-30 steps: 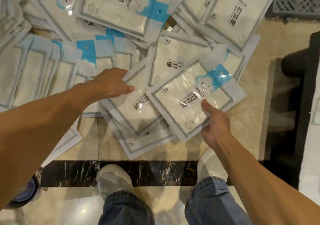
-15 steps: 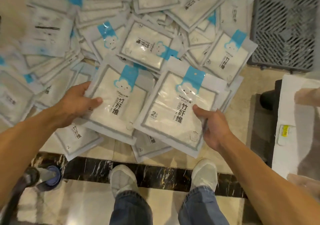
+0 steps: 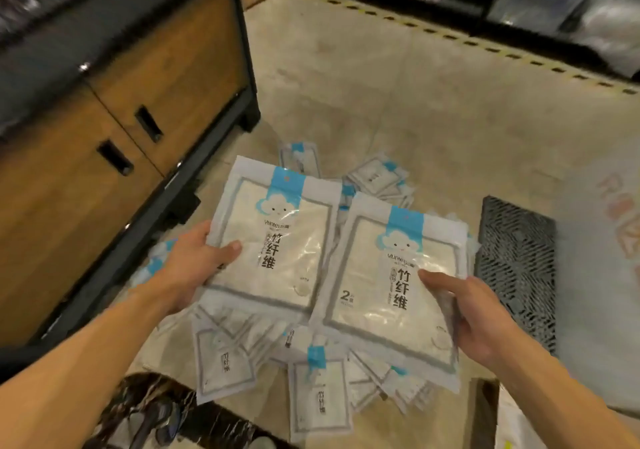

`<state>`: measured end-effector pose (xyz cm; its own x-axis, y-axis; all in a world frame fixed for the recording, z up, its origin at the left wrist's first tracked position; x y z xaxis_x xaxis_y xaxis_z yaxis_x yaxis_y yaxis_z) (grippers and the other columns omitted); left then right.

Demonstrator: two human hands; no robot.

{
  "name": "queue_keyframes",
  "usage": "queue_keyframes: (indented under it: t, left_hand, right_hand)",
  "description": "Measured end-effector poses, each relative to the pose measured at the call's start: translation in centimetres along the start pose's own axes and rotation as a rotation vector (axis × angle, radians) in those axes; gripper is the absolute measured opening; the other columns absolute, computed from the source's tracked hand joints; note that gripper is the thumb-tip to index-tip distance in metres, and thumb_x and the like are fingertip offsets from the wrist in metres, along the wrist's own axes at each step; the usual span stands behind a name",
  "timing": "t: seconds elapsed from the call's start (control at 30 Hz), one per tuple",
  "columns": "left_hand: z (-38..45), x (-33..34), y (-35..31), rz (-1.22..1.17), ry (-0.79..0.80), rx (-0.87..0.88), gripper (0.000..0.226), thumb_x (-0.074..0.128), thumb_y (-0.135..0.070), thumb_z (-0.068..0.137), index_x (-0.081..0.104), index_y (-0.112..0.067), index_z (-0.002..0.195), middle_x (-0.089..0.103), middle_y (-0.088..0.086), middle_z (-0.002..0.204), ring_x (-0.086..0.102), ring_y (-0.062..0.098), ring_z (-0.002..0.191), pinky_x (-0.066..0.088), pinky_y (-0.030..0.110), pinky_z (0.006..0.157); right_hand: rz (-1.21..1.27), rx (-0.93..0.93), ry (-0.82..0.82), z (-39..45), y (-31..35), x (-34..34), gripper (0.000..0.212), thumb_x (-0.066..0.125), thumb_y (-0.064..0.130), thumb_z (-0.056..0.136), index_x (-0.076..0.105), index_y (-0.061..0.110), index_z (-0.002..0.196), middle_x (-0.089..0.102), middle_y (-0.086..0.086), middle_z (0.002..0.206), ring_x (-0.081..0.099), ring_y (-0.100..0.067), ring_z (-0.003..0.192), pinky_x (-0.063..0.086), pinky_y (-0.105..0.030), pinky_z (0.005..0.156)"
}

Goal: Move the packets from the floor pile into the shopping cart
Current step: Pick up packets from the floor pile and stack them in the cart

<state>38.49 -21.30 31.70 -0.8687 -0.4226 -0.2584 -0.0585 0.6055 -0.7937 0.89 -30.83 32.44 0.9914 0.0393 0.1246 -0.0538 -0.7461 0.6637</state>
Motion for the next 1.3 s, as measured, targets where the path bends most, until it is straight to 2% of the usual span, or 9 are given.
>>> queue_keyframes:
  t: [0.1,0.2,0.43,0.53,0.63,0.9,1.07,1.2,1.3]
  left_hand:
    - [-4.1,-4.0,-7.0,-0.080,-0.036,0.050,0.031,0.071,-0.004,0.091,0.068,-0.020,0.118,0.075,0.003,0.093,0.071,0.023,0.080,0.059,0.042,0.074]
    - [-8.7,-8.6,-13.4,-0.160,-0.071,0.068,0.029,0.071,-0.002,0.091,0.070,-0.026,0.107,0.077,0.005,0.105,0.072,0.034,0.100,0.057,0.055,0.091]
    - [-19.3,-19.7,-23.5,-0.251,-0.182,0.143,0.025,0.071,-0.002,0.091,0.069,-0.024,0.104,0.077,0.005,0.104,0.072,0.027,0.097,0.058,0.043,0.084]
    - [-24.6,-24.0,-26.6,-0.265,-0.234,0.185,0.025,0.069,-0.003,0.093,0.068,-0.026,0.100,0.075,0.001,0.101,0.070,0.025,0.095,0.057,0.038,0.079]
    - [-29.7,-28.1,-28.5,-0.278,-0.284,0.217,0.024,0.070,-0.005,0.093,0.068,-0.028,0.098,0.076,0.002,0.101,0.071,0.028,0.097,0.056,0.047,0.089]
    - [-42.0,-34.3,-27.9,-0.399,-0.552,0.275,0.022,0.072,-0.006,0.091,0.067,-0.026,0.096,0.076,0.006,0.099,0.071,0.033,0.097,0.057,0.051,0.092]
    - [-49.3,-34.7,-23.2,-0.499,-0.645,0.252,0.023,0.071,-0.005,0.091,0.071,-0.018,0.110,0.077,0.013,0.103,0.070,0.042,0.102,0.055,0.059,0.093]
    - [-55.8,-33.9,-19.1,-0.577,-0.786,0.236,0.022,0.067,0.001,0.092,0.069,-0.012,0.110,0.077,0.013,0.100,0.072,0.034,0.091,0.058,0.045,0.083]
    - [-60.6,-33.5,-15.7,-0.605,-0.886,0.196,0.027,0.069,-0.001,0.091,0.068,-0.010,0.116,0.077,0.013,0.102,0.072,0.036,0.096,0.058,0.048,0.087]
  right_hand:
    - [-0.048,-0.053,0.037,-5.9,7.0,3.5,0.045,0.073,0.004,0.079,0.066,-0.009,0.122,0.072,-0.030,0.114,0.072,-0.044,0.104,0.059,-0.054,0.094]
    - [-0.085,-0.086,0.090,-11.7,13.0,7.4,0.046,0.075,0.007,0.075,0.070,-0.006,0.119,0.076,-0.022,0.111,0.075,-0.039,0.101,0.064,-0.047,0.081]
    - [-0.159,-0.146,0.188,-24.5,23.6,17.1,0.041,0.076,0.004,0.078,0.069,-0.004,0.117,0.078,-0.020,0.106,0.078,-0.031,0.079,0.062,-0.036,0.054]
    - [-0.196,-0.211,0.225,-29.5,26.8,21.0,0.027,0.072,0.002,0.088,0.070,-0.004,0.114,0.078,-0.018,0.104,0.078,-0.030,0.080,0.064,-0.037,0.057]
    - [-0.240,-0.249,0.274,-33.8,28.9,24.0,0.021,0.072,0.002,0.089,0.070,-0.002,0.109,0.078,-0.018,0.104,0.076,-0.031,0.083,0.065,-0.041,0.066]
    - [-0.411,-0.241,0.563,-41.5,30.0,30.3,0.029,0.072,0.007,0.090,0.066,0.005,0.119,0.078,-0.016,0.106,0.078,-0.032,0.083,0.065,-0.041,0.061]
    - [-0.531,-0.272,0.734,-45.3,28.6,33.1,0.032,0.074,0.006,0.089,0.067,0.004,0.120,0.079,-0.017,0.103,0.078,-0.030,0.077,0.061,-0.036,0.053]
    - [-0.583,-0.297,0.877,-48.0,26.0,35.0,0.031,0.074,0.001,0.088,0.070,0.002,0.119,0.078,-0.018,0.104,0.078,-0.033,0.083,0.064,-0.041,0.058]
    - [-0.649,-0.269,0.978,-50.4,23.4,36.3,0.029,0.073,0.001,0.088,0.070,-0.001,0.117,0.078,-0.019,0.104,0.078,-0.034,0.085,0.065,-0.044,0.062]
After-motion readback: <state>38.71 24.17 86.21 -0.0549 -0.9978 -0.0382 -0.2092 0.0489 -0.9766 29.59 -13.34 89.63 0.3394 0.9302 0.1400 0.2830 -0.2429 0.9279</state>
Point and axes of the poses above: each hand's wrist, its own z-axis towards the middle knuckle, its own x-axis out of the palm, y = z × x, the point moved 5 cm from there along z, towards the middle knuckle
